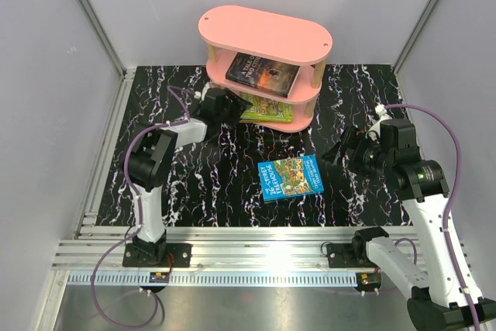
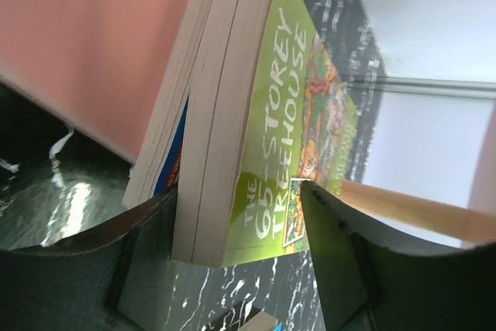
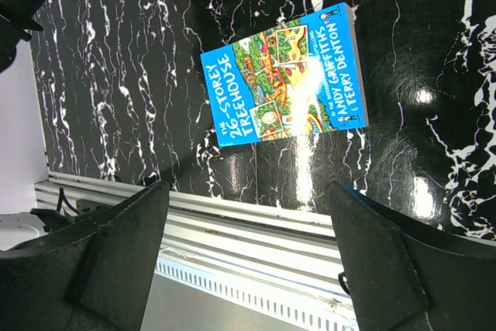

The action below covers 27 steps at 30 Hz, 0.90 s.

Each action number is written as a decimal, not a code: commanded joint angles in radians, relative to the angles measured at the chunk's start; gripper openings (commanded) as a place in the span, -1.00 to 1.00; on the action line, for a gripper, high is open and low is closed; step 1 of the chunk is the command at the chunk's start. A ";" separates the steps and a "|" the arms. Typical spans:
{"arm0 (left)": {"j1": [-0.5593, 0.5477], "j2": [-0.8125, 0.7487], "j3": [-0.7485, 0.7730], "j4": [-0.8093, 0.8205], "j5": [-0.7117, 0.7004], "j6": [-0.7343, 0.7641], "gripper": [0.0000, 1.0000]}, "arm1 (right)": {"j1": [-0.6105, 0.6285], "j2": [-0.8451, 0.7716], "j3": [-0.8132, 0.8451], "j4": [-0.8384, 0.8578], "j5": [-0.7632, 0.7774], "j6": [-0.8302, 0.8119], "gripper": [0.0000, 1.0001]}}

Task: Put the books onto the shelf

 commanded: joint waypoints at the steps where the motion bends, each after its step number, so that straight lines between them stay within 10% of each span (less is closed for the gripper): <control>1: -0.001 -0.064 0.067 -0.201 -0.116 0.215 0.41 | 0.020 -0.013 0.030 0.024 0.023 -0.020 0.81; 27: 0.030 -0.298 -0.026 -0.328 -0.236 0.264 0.49 | 0.059 -0.030 0.027 0.017 0.027 -0.020 0.82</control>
